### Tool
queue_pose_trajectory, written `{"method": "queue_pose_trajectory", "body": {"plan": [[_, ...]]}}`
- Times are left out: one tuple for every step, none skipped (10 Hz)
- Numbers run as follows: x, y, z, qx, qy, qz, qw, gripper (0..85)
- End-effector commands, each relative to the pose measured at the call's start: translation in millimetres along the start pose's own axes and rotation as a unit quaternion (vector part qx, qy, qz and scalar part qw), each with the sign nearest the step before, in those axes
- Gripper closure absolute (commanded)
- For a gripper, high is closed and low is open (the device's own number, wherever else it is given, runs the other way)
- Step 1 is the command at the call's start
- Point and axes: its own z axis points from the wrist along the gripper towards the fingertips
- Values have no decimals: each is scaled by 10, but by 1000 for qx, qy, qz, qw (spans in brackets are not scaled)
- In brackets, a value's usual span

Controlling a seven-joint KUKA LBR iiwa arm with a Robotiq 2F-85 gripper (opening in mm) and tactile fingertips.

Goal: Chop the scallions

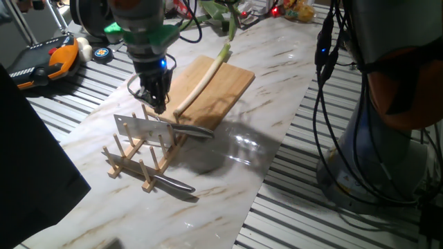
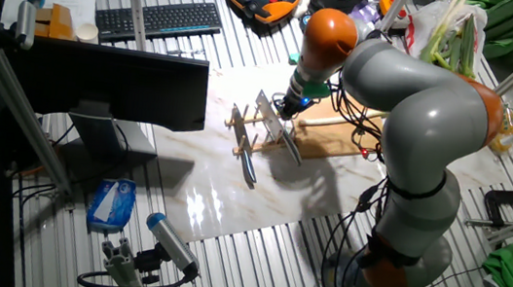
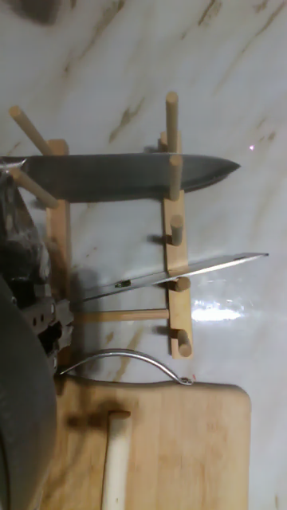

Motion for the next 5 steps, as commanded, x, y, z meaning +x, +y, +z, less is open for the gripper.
{"method": "queue_pose_trajectory", "body": {"plan": [[-42,-14,-2,-3,0,-4,1000,817],[-107,-30,-7,-3,0,-7,1000,783],[-153,-10,6,-2,-4,-11,1000,783],[-177,23,28,0,-10,-20,1000,767],[-180,45,34,1,-15,-30,999,710]]}}
